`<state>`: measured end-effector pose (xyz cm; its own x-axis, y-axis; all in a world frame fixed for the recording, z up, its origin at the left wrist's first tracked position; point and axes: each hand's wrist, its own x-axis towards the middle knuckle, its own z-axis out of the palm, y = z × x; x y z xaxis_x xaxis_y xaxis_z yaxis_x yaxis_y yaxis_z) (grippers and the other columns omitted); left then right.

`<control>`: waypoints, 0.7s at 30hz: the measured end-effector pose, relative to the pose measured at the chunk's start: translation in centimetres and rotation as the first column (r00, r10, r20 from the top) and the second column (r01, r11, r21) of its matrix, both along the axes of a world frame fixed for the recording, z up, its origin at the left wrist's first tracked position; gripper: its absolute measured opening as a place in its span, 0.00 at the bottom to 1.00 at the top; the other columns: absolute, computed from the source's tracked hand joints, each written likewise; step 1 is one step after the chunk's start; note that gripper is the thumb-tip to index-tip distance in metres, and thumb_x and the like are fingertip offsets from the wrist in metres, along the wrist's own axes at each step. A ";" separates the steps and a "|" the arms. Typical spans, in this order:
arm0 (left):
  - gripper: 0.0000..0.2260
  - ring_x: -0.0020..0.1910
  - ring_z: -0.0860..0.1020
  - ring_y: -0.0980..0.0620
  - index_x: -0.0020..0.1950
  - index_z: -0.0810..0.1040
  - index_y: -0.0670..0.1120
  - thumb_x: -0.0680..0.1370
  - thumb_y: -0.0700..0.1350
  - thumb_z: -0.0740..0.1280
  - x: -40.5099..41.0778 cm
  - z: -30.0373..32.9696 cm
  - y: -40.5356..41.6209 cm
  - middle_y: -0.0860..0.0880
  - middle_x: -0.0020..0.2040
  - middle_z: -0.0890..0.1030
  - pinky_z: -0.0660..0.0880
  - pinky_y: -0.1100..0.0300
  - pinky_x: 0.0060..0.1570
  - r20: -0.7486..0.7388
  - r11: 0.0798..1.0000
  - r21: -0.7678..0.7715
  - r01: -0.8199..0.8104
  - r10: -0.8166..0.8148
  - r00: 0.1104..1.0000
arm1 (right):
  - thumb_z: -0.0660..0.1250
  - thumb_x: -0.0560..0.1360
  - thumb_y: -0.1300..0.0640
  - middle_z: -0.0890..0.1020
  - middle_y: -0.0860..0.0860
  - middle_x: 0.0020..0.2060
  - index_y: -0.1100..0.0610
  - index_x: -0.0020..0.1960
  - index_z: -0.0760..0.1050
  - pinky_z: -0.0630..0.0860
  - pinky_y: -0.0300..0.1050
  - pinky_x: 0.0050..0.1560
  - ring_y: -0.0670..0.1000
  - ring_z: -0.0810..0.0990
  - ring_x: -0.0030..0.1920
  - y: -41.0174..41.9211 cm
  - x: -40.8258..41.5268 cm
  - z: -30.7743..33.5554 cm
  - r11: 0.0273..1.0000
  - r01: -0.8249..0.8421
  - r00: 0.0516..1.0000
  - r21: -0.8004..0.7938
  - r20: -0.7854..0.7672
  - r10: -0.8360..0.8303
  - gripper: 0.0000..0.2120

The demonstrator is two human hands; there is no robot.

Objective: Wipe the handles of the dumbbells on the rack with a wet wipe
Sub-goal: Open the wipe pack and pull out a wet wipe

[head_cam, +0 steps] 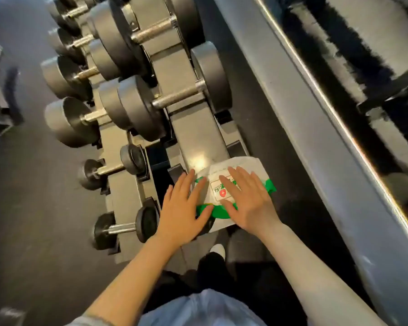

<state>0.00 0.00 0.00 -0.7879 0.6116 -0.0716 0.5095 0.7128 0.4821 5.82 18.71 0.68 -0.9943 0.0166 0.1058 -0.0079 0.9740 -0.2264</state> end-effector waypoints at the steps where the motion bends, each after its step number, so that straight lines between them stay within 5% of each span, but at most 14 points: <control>1: 0.31 0.75 0.60 0.40 0.75 0.66 0.46 0.77 0.63 0.55 0.0 0.0 0.6 0.42 0.76 0.62 0.63 0.36 0.69 0.042 1.000 0.024 0.000 -0.001 0.999 | 0.73 0.70 0.51 0.75 0.59 0.65 0.58 0.65 0.74 0.64 0.59 0.65 0.61 0.74 0.65 0.4 -0.1 0.1 0.999 -0.035 0.999 0.016 0.028 0.035 0.26; 3: 0.35 0.76 0.57 0.41 0.76 0.63 0.47 0.75 0.65 0.54 0.0 -0.1 1.7 0.44 0.77 0.59 0.60 0.37 0.71 0.101 0.999 0.017 -0.041 0.039 0.994 | 0.76 0.67 0.51 0.76 0.56 0.65 0.56 0.66 0.74 0.63 0.55 0.65 0.58 0.75 0.65 1.4 -0.4 0.2 0.996 -0.085 0.993 0.022 0.087 0.083 0.30; 6: 0.40 0.78 0.48 0.44 0.79 0.54 0.52 0.72 0.71 0.49 0.0 -1.2 2.9 0.48 0.80 0.51 0.49 0.38 0.73 0.136 0.997 -0.052 -0.064 0.070 0.988 | 0.79 0.63 0.53 0.78 0.55 0.62 0.56 0.64 0.76 0.75 0.58 0.59 0.57 0.77 0.62 2.9 -1.1 0.4 0.986 -0.168 0.977 0.004 0.137 0.165 0.31; 13: 0.36 0.75 0.59 0.40 0.76 0.57 0.50 0.74 0.68 0.58 0.2 -3.0 3.0 0.44 0.77 0.59 0.64 0.31 0.65 0.179 0.988 0.113 -0.102 0.081 0.981 | 0.82 0.58 0.51 0.81 0.55 0.57 0.57 0.60 0.79 0.79 0.52 0.52 0.56 0.81 0.57 3.2 -1.5 1.2 0.972 -0.229 0.968 0.059 0.114 0.222 0.33; 21: 0.37 0.76 0.56 0.41 0.75 0.60 0.52 0.73 0.71 0.57 0.0 -3.4 3.4 0.46 0.76 0.61 0.62 0.32 0.66 0.254 0.967 0.197 -0.162 0.109 0.961 | 0.80 0.63 0.51 0.80 0.55 0.60 0.57 0.62 0.78 0.78 0.51 0.52 0.57 0.79 0.60 3.1 -1.7 0.9 0.977 -0.205 0.967 0.060 0.170 0.192 0.29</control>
<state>-0.02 3.36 -3.37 -0.8403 0.5218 -0.1473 0.2665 0.6340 0.7259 4.10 21.77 1.61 -0.9807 -0.1847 -0.0638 -0.1721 0.9711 -0.1657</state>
